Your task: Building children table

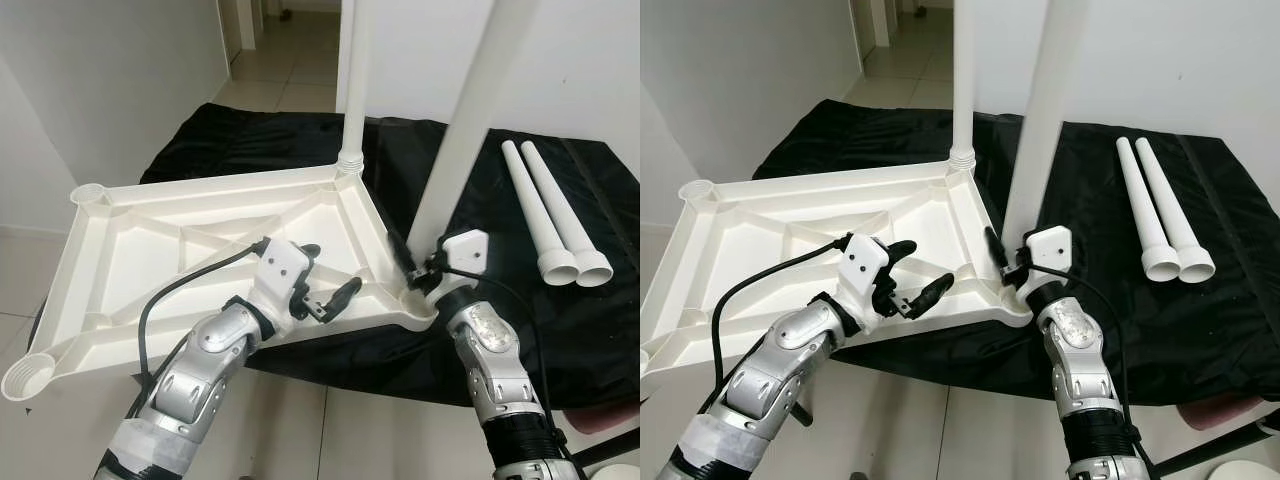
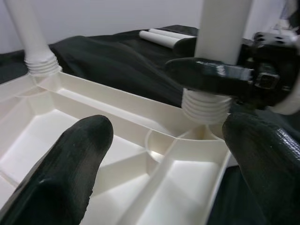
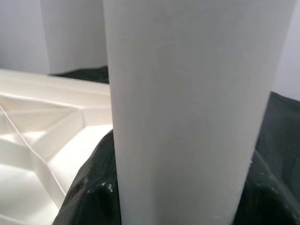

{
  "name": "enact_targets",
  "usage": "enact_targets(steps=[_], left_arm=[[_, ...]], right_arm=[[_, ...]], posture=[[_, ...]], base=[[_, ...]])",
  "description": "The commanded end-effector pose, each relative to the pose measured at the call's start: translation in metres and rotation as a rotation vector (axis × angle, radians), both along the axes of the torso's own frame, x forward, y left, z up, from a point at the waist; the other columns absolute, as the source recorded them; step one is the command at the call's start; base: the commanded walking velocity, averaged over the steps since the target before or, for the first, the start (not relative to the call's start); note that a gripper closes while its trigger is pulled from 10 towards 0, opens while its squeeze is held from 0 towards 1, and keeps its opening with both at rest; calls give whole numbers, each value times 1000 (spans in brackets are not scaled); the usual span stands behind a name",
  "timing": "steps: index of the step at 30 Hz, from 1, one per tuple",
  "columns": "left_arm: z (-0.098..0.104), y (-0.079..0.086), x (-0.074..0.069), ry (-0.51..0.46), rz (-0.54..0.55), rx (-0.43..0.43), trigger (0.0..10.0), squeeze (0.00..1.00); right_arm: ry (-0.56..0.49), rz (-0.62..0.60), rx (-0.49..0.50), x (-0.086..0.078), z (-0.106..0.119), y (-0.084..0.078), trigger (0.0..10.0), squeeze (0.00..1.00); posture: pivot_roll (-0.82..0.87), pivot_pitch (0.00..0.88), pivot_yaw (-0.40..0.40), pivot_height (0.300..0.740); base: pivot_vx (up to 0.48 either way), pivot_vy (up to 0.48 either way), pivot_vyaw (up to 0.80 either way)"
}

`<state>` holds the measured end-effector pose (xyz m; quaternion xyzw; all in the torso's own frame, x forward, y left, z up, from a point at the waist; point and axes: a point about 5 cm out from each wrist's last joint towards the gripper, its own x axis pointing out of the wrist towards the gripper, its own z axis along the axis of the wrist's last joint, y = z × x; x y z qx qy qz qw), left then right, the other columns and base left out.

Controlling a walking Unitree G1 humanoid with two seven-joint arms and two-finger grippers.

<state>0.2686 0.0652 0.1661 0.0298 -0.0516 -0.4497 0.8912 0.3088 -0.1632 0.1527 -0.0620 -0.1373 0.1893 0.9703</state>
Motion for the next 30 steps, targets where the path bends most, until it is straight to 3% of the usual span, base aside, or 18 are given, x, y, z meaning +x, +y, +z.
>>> enact_targets(steps=[1,5,11,16,26,30], left_arm=[[-2,-4,-7,16,-100,25,10000,0],[2,-1,-6,17,-106,34,10000,0],[6,8,-2,13,-72,56,10000,0],[8,8,-16,38,-115,42,10000,0],[10,8,-17,51,-146,62,10000,0],[8,7,-24,75,-188,73,10000,0]], right_arm=[[-5,32,-3,3,3,3,10000,0],[21,51,1,2,-1,4,10000,0],[47,91,-7,-4,-9,6,10000,0],[85,115,-4,-22,-26,6,10000,0],[108,129,-7,-29,-32,1,10000,0],[125,149,-66,-37,-40,-3,10000,0]], posture=[[30,53,-30,740],[34,107,-25,740],[39,111,-20,740],[52,130,-16,740],[53,126,-9,740],[58,117,2,740]], base=[[0,0,0],[0,0,0],[0,0,0],[0,0,0],[0,0,0],[0,0,0]])
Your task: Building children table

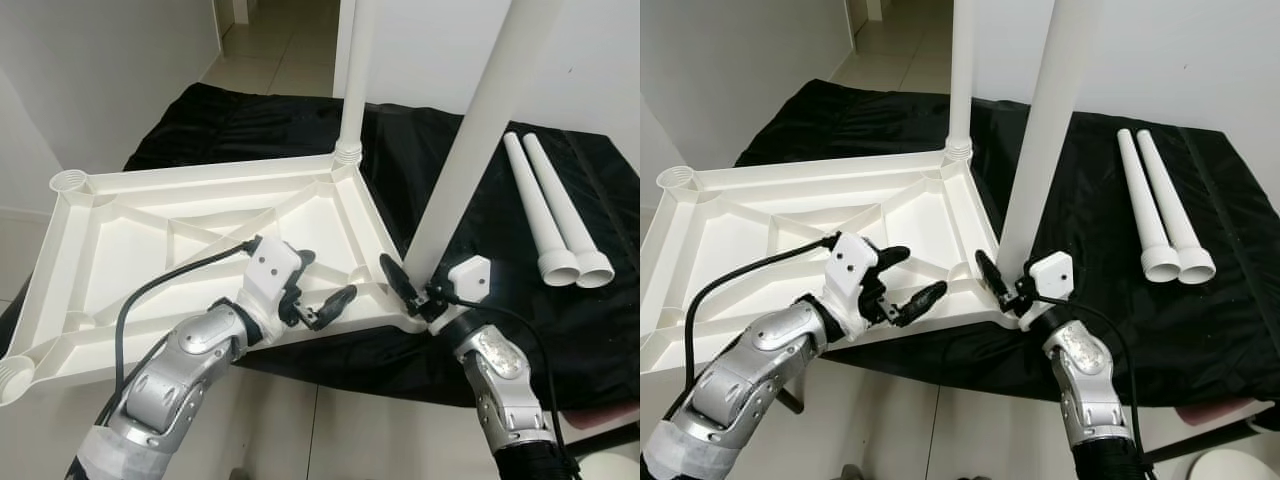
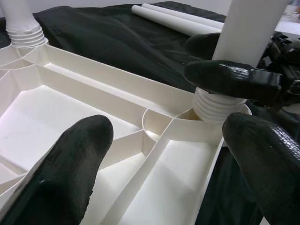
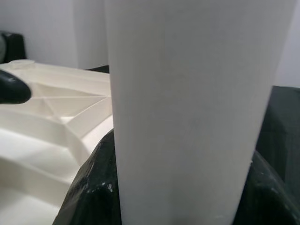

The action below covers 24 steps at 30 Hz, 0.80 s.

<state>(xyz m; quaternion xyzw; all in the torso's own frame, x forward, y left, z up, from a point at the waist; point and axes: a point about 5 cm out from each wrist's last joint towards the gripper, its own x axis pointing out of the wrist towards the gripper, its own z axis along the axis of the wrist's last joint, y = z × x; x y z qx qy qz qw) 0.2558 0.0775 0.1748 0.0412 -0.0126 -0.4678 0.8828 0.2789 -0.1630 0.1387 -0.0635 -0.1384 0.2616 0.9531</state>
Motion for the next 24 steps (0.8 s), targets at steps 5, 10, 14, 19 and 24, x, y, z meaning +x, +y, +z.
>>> enact_targets(steps=[5,10,14,19,24], left_arm=[[1,-5,-15,24,-167,21,10000,0],[-2,-1,-16,46,-140,33,10000,0],[-2,2,-17,48,-144,41,10000,0],[-1,1,-17,49,-145,47,10000,0],[-1,0,-21,58,-162,47,10000,0]], right_arm=[[125,12,-111,-15,-30,-10,10000,0],[160,-33,-45,-18,-32,-24,10000,0],[163,-54,-7,-18,-32,-27,10000,0],[160,-59,-16,-20,-35,-26,10000,0],[140,-18,-75,-22,-35,-21,10000,0]], posture=[[61,118,3,740],[69,121,13,740],[69,120,21,740],[67,118,31,740],[63,123,40,740]], base=[[0,0,0],[0,0,0],[0,0,0],[0,0,0],[0,0,0]])
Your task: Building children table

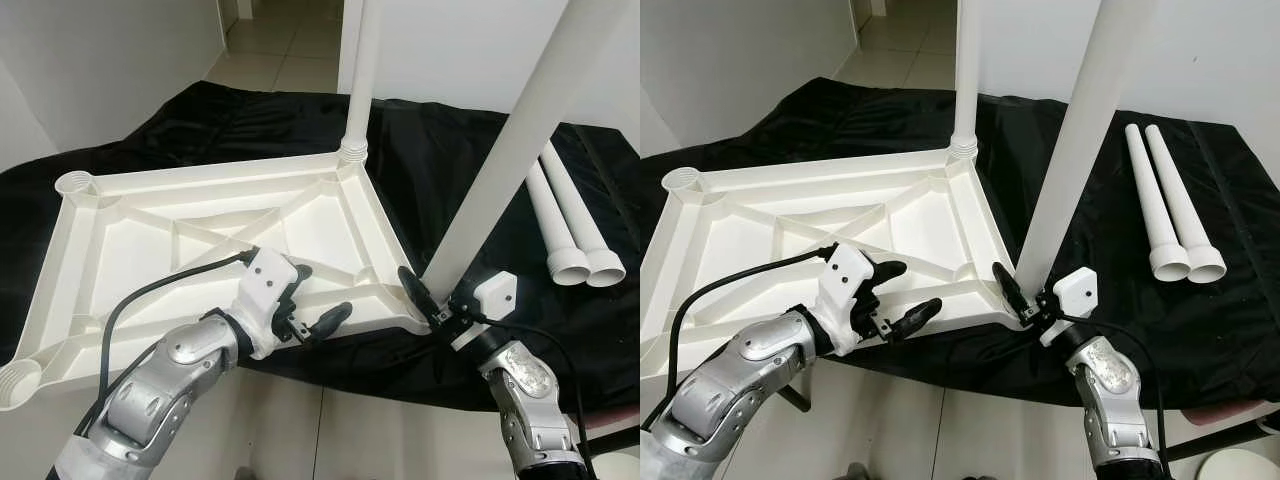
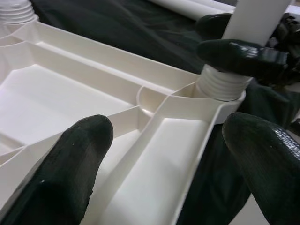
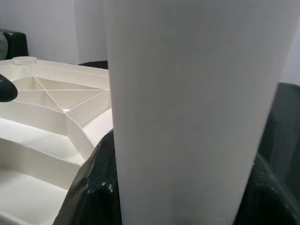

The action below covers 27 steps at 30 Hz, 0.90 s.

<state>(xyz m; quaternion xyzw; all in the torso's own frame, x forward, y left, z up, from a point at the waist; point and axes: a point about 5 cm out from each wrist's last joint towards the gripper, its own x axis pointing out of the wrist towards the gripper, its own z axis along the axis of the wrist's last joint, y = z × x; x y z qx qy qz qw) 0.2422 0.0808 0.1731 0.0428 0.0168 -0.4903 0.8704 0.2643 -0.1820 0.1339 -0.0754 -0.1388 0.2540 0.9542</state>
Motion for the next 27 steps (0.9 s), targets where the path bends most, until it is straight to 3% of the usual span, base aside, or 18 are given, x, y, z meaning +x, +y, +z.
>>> enact_targets(steps=[1,4,8,14,18,22,27], left_arm=[[1,-4,-7,8,-114,13,10000,0],[1,-4,-8,11,-115,14,10000,0],[2,-3,-7,11,-112,14,10000,0],[3,-2,-7,13,-104,7,10000,0],[4,-1,-7,15,-95,2,10000,0],[4,-1,-7,15,-94,1,10000,0],[5,-1,-7,9,-83,-3,10000,0]], right_arm=[[148,-2,-53,-7,-30,-2,10000,0],[137,23,-86,-8,-30,1,10000,0],[116,90,-219,-12,-36,8,10000,0],[126,98,-231,-13,-39,8,10000,0],[170,94,-150,-4,-36,6,10000,0],[181,103,-132,-3,-35,7,10000,0],[297,115,-1,6,-33,10,10000,0]], posture=[[63,123,40,740],[62,126,39,740],[62,130,38,740],[67,136,34,740],[70,138,30,740],[73,137,25,740],[74,141,15,740]], base=[[0,0,0],[0,0,0],[0,0,0],[0,0,0],[0,0,0],[0,0,0],[0,0,0]])
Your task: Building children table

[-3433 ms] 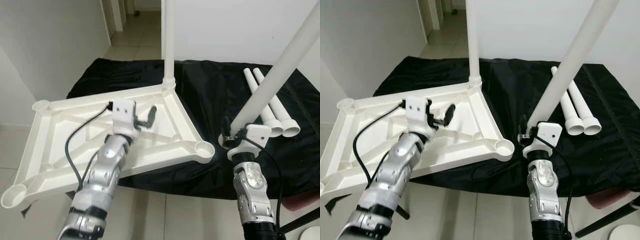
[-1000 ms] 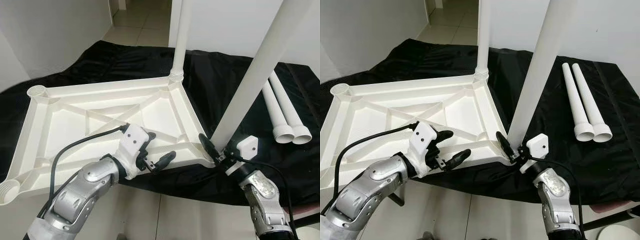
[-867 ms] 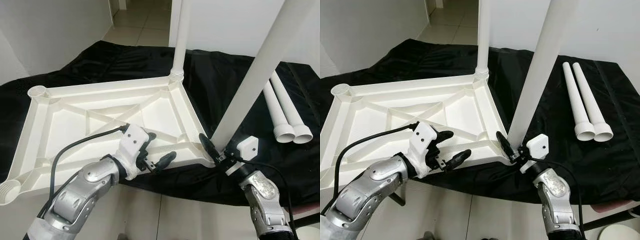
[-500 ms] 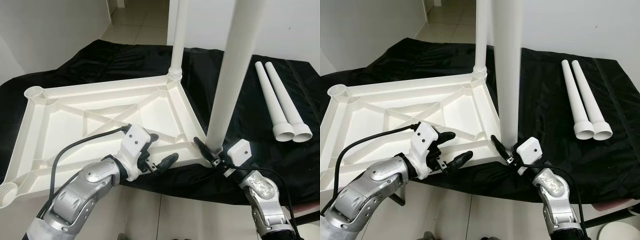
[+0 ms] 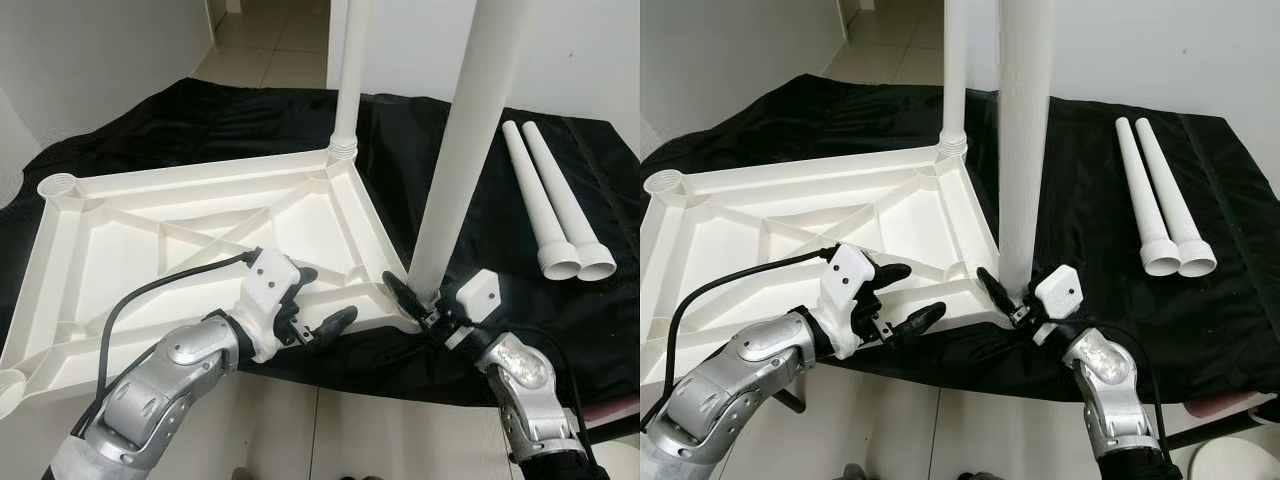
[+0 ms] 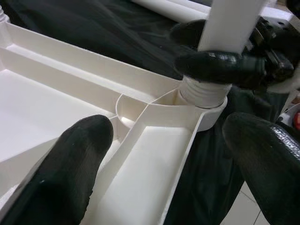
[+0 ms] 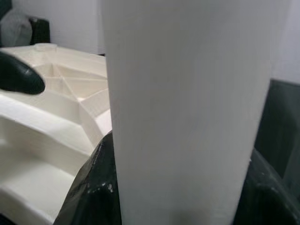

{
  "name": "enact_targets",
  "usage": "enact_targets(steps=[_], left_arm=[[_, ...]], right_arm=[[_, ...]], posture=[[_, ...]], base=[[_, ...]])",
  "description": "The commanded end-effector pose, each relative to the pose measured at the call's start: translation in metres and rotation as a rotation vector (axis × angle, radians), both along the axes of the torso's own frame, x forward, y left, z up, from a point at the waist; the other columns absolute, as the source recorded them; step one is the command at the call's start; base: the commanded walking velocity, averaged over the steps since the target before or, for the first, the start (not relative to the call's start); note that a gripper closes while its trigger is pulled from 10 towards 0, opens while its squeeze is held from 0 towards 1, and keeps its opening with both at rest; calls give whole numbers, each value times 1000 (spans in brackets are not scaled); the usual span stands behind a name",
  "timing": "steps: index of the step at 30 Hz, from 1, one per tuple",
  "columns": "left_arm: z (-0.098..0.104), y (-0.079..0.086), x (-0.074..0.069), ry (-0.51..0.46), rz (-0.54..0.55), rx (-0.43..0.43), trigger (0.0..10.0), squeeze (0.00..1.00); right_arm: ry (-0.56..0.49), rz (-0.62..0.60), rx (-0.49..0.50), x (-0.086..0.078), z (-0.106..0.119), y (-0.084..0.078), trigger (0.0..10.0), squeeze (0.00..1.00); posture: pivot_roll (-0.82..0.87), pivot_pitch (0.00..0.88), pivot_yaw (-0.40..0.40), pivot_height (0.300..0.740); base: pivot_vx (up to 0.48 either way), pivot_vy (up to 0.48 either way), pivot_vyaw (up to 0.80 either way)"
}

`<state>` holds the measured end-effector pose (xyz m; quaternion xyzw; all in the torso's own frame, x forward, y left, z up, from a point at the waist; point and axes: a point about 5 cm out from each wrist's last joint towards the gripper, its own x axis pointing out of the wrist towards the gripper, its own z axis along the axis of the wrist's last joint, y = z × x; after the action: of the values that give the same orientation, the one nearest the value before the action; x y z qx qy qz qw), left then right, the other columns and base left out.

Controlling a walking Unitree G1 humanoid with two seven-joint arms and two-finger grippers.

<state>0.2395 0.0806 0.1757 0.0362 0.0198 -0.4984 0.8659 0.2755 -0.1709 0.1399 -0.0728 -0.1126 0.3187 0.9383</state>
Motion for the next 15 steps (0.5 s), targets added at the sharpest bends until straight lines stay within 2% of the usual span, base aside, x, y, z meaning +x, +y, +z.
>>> enact_targets(steps=[1,10,13,14,15], left_arm=[[3,-1,-4,-4,-61,4,10000,0],[2,0,-7,1,-51,-1,10000,0],[2,0,-8,3,-45,-5,10000,0],[2,1,-8,1,-36,-7,10000,0],[2,1,-8,1,-36,-7,10000,0]], right_arm=[[278,-18,34,-4,-40,0,10000,0],[312,-52,44,-7,-48,-2,10000,0],[298,-66,35,-10,-51,-2,10000,0],[229,-95,29,-17,-52,-1,10000,0],[229,-95,29,-17,-52,-1,10000,0]], posture=[[74,141,15,740],[80,147,2,740],[79,151,-4,740],[80,151,-7,740],[80,151,-7,740]], base=[[0,0,0],[0,0,0],[0,0,0],[0,0,0],[0,0,0]])
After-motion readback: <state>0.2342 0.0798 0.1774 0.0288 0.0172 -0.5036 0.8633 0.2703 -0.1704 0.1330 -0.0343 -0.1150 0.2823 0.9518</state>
